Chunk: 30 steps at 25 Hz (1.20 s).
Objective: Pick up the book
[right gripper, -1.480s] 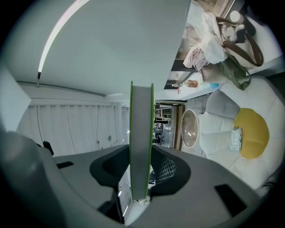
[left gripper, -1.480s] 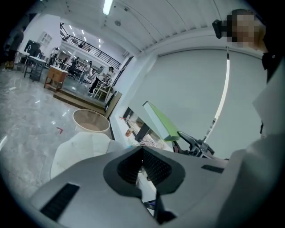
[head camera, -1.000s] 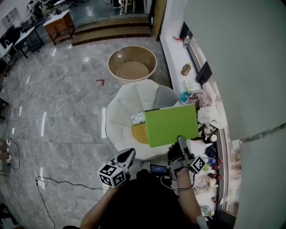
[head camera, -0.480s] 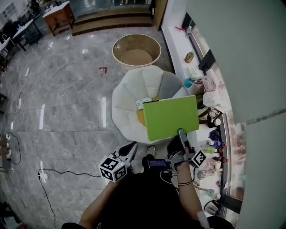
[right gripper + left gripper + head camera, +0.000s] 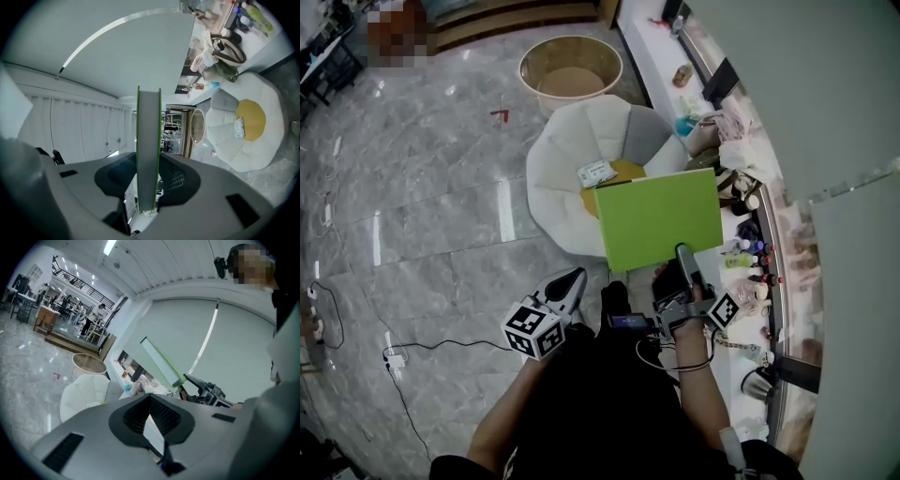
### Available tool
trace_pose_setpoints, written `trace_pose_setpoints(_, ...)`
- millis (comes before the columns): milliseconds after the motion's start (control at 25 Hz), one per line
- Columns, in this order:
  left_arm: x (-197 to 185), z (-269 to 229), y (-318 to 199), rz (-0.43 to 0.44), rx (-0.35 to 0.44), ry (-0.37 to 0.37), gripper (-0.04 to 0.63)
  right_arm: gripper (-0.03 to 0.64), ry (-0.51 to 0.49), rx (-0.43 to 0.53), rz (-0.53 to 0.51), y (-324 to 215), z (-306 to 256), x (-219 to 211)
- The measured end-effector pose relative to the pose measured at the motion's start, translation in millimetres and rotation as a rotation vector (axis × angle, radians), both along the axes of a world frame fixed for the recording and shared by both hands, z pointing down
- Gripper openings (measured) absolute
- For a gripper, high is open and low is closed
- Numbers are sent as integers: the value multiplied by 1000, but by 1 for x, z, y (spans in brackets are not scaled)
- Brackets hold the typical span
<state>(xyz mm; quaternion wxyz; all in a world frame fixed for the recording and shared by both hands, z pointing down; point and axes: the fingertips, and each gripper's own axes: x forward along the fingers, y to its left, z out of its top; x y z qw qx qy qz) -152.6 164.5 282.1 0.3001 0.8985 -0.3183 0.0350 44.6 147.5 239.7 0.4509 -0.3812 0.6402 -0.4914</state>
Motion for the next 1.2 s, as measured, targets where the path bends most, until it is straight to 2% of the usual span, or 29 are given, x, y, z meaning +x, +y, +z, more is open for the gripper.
trace_pose_setpoints(280,-1,12,28,56,-18,11,14,158,2,-14,46,40,6,-7)
trace_pose_setpoints(520,-2,9,33,65,-5,15,14,158,23,-6,45,53,3,-9)
trace_pose_setpoints(760,6,2,32,49,6,12,14,158,21,16,22,50,-7,-4)
trace_pose_setpoints(1200,31,-4,39,3,-14,6,14,158,41,-14,-10,59,-9,28)
